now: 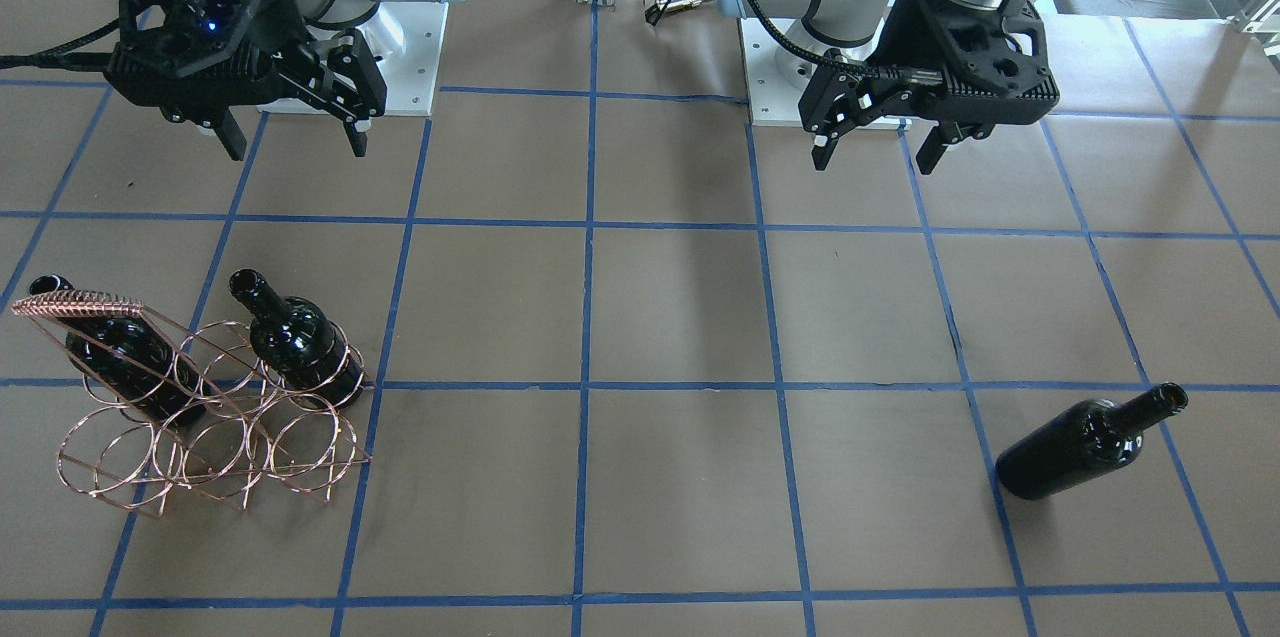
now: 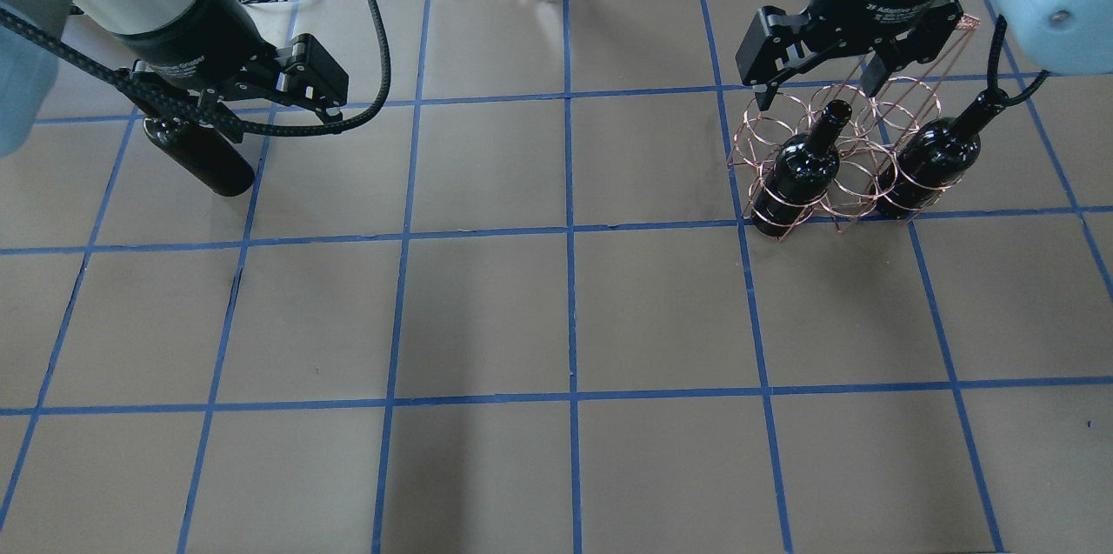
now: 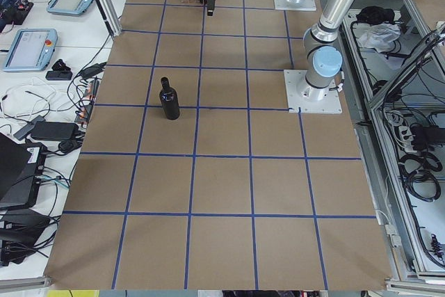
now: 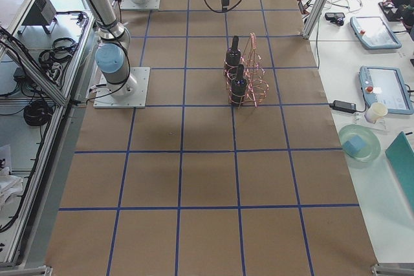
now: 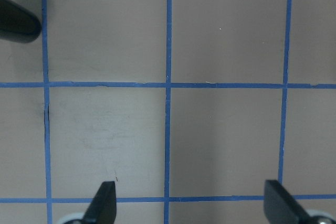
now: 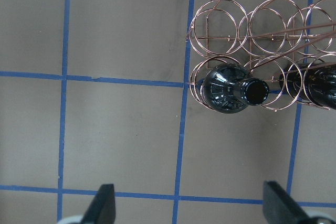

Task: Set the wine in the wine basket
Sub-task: 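Lower the left gripper onto the neck of the lying dark bottle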

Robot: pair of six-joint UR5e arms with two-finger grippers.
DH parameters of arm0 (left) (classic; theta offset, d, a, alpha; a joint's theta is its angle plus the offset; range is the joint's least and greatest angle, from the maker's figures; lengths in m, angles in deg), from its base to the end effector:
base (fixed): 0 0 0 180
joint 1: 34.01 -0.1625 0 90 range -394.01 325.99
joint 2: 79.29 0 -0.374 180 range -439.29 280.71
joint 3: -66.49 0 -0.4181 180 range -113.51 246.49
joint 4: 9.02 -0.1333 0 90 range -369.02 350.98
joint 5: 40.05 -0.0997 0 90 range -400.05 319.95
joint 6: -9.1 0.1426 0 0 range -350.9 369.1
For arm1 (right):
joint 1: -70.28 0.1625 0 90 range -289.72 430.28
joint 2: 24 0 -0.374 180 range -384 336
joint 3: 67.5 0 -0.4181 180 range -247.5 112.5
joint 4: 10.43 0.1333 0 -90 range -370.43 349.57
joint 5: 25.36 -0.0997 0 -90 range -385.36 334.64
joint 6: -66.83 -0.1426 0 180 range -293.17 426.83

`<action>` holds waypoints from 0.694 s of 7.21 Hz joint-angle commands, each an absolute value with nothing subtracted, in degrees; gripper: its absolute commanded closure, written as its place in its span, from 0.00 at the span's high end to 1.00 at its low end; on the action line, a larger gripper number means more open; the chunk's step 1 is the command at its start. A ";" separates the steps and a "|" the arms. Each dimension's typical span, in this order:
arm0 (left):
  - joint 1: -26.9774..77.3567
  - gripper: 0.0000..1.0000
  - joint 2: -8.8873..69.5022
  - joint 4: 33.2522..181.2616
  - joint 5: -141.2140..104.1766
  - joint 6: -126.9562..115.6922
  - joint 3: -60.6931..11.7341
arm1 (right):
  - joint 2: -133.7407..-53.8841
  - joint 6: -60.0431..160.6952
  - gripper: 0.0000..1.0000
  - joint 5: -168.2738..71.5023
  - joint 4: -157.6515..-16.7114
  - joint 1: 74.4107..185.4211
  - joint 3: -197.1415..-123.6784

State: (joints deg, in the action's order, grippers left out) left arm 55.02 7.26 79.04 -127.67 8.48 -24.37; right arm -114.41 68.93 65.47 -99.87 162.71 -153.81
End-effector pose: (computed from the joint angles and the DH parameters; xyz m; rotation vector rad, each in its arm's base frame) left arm -0.1306 -0.5081 0.4206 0.0404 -3.0976 0.1227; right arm 0.1533 -0.5166 0.4302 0.1228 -3.1234 0.0967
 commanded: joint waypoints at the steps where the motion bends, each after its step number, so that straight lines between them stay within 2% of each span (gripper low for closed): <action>1: 54.94 1.00 6.94 79.66 -127.59 8.48 -24.39 | -114.09 69.02 1.00 65.43 -100.52 162.66 -153.81; 5: 54.68 1.00 6.93 79.93 -127.85 8.48 -24.30 | -112.69 69.73 1.00 63.58 -100.52 162.83 -153.81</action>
